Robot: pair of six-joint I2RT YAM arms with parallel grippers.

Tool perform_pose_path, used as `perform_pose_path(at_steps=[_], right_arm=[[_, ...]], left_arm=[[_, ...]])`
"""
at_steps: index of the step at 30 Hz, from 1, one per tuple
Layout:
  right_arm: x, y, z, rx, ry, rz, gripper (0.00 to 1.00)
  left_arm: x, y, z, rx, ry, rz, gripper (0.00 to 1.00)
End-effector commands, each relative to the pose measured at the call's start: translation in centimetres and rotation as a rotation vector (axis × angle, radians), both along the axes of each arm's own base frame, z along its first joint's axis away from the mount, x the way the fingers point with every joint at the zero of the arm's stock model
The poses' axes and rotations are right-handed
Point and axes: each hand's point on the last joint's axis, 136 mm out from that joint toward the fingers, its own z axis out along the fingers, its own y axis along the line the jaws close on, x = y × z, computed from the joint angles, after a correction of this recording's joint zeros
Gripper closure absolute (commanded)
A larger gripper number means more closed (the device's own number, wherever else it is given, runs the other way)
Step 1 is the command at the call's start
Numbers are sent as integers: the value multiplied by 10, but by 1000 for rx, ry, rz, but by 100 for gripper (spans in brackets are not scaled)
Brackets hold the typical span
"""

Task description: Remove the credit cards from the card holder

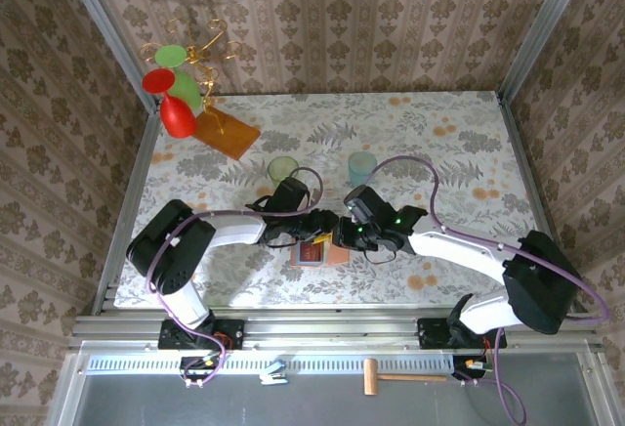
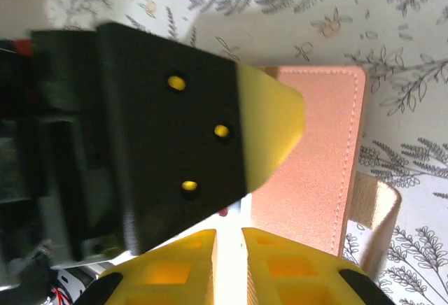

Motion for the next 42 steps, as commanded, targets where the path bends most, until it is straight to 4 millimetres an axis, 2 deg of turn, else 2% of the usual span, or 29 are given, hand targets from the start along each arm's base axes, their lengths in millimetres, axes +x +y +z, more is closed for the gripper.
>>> perform_pose_path(at_steps=[1,6,11,13,14,21,24,29,33,36,42], right_arm=[[-7,-4,-18,-14,53,-19,84],[-7,-12,-26,-55,50,-37,84],[-7,-13,-33,-65,58,-38,84],[-7,-14,-35,-74,58,-43,84],[-6,-14,-36,-76,58,-45,84],[0,-15,-39,-91,50,-54,84],[2,-15,-42,-101,54,-54,84],[9,-13,-43,-104,51,-58,84],[14,-12,-43,-106,48,-56,84],[18,-10,-44,-90,58,-60,84],[21,-10,-47,-66,67,-71,84]], left_arm=[[4,-4,24,-33,-56,0,44],[7,4,36,-19,-94,16,35],[12,19,46,6,-126,47,26],[14,28,50,21,-141,61,1],[14,32,51,35,-147,67,0],[14,71,57,166,-202,109,0],[10,88,52,221,-198,129,0],[2,103,47,256,-209,106,0],[0,104,39,176,-176,127,0],[1,99,37,72,-158,140,10],[-4,94,20,26,-103,135,38]])
